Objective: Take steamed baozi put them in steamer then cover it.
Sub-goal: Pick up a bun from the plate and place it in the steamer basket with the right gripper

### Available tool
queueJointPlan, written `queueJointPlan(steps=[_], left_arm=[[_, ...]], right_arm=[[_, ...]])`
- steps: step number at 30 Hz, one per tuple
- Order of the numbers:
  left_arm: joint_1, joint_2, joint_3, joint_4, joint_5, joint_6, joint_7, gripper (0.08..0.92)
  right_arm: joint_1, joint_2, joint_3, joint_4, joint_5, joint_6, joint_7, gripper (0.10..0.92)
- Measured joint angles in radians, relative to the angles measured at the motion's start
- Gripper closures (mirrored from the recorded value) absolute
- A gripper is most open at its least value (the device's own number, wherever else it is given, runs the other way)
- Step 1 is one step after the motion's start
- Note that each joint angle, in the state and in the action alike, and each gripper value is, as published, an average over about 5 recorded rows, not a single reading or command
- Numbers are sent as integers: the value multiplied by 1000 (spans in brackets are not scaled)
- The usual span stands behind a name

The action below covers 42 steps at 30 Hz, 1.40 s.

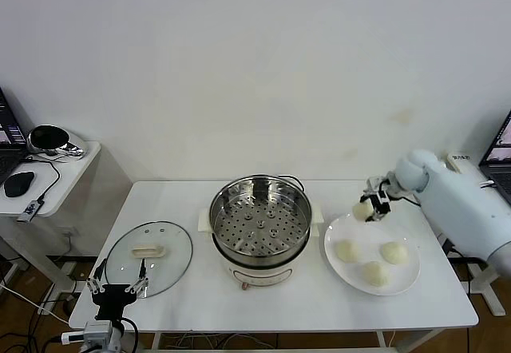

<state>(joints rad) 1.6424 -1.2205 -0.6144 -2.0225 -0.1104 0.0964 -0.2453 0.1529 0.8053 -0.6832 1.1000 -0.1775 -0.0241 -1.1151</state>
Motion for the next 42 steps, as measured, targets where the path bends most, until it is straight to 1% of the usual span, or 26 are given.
queueJointPlan(steps=[5, 9, 14, 19, 24, 29, 42], left_arm=[[-4, 10, -4, 4, -13, -7, 0, 177], [-8, 16, -10, 8, -25, -10, 0, 177], [-12, 22, -17, 11, -36, -10, 1, 177], [-15, 26, -24, 12, -41, -10, 1, 177], [-12, 24, -32, 8, -43, -10, 2, 177], [-7, 18, -40, 4, -44, -10, 2, 177], [-4, 5, -46, 2, -45, -10, -1, 177]], right_arm=[[143, 18, -111, 33, 115, 17, 11, 418], [237, 60, -201, 41, 183, 51, 25, 411], [303, 146, -303, 35, 226, 114, 40, 406], [335, 247, -388, 15, 234, 195, 50, 406], [345, 335, -457, -8, 207, 278, 63, 406], [342, 398, -499, -30, 150, 357, 82, 406], [293, 478, -530, -100, -36, 529, 140, 389]])
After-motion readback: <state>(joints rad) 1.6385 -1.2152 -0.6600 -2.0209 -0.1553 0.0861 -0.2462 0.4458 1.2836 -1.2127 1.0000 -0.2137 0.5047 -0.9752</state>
